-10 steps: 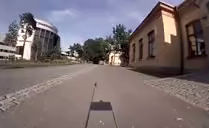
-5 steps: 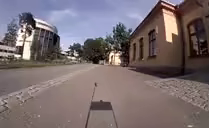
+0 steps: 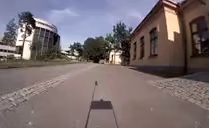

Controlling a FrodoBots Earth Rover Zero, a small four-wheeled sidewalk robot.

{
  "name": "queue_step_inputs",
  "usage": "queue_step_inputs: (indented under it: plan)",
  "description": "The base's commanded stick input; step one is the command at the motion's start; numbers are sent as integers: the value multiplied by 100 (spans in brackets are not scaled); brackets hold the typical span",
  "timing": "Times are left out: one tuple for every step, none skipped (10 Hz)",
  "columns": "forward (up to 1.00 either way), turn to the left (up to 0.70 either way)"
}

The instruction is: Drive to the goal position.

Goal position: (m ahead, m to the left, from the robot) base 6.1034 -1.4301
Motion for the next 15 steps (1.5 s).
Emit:
queue_step_inputs:
  plan:
    - [45, 0]
    - [45, 0]
    - [45, 0]
    - [45, 0]
    - [45, 0]
    - [45, 0]
    - [45, 0]
    - [45, 0]
    - [45, 0]
    - [45, 0]
    - [45, 0]
    - [45, 0]
    - [45, 0]
    - [45, 0]
    - [45, 0]
